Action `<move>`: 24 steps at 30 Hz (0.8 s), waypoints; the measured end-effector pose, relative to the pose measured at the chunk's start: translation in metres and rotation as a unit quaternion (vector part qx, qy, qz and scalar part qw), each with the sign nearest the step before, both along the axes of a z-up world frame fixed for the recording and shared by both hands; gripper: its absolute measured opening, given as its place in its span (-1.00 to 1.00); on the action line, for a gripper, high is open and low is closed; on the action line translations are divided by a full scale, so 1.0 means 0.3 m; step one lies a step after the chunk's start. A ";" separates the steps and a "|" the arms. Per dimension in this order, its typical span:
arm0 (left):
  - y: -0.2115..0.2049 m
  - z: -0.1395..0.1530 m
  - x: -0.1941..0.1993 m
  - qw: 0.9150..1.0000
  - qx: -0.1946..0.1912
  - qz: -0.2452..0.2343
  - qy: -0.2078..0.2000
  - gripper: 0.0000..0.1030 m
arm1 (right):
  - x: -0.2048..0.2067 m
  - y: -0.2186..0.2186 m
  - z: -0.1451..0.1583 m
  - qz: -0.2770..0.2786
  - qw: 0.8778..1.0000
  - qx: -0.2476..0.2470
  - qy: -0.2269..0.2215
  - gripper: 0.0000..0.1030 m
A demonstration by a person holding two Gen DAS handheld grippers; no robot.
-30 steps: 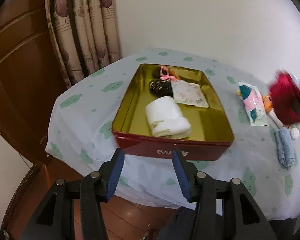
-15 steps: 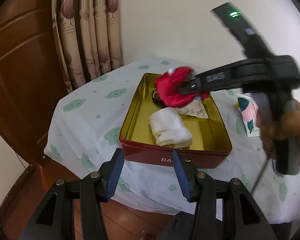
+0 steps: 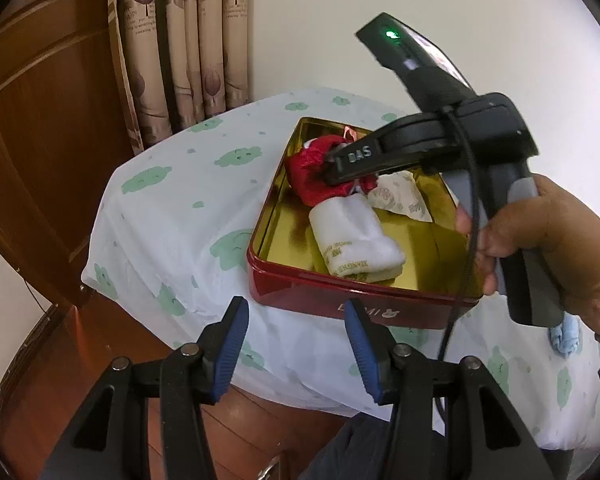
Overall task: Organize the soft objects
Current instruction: 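Carry the red-and-white garment into the tin and open the right gripper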
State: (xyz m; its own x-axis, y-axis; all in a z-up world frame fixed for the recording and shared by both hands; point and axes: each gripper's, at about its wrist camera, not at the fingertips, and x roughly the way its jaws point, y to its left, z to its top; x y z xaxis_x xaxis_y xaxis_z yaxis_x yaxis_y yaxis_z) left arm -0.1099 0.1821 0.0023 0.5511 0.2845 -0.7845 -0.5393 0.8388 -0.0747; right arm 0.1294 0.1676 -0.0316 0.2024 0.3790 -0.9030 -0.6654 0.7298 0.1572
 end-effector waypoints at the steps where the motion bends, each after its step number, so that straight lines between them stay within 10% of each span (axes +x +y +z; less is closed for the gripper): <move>1: 0.002 -0.003 0.000 1.000 -0.002 0.000 0.001 -0.01 | -0.001 0.006 -0.003 0.002 1.000 -0.003 -0.002 -0.53; 11: 0.004 -0.016 0.010 1.000 -0.013 -0.006 0.011 -0.01 | 0.013 0.028 -0.022 0.000 1.000 -0.015 -0.005 -0.42; 24: 0.009 -0.025 0.012 1.000 -0.015 -0.006 0.019 -0.01 | 0.002 0.006 0.024 -0.022 1.000 0.000 -0.020 0.45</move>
State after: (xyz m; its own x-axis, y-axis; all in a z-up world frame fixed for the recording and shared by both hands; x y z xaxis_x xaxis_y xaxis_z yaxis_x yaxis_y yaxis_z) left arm -0.1062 0.1847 -0.0051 0.5246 0.2544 -0.8124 -0.5319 0.8431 -0.0795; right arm 0.1299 0.1694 -0.0245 0.2540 0.3683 -0.8943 -0.6388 0.7582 0.1308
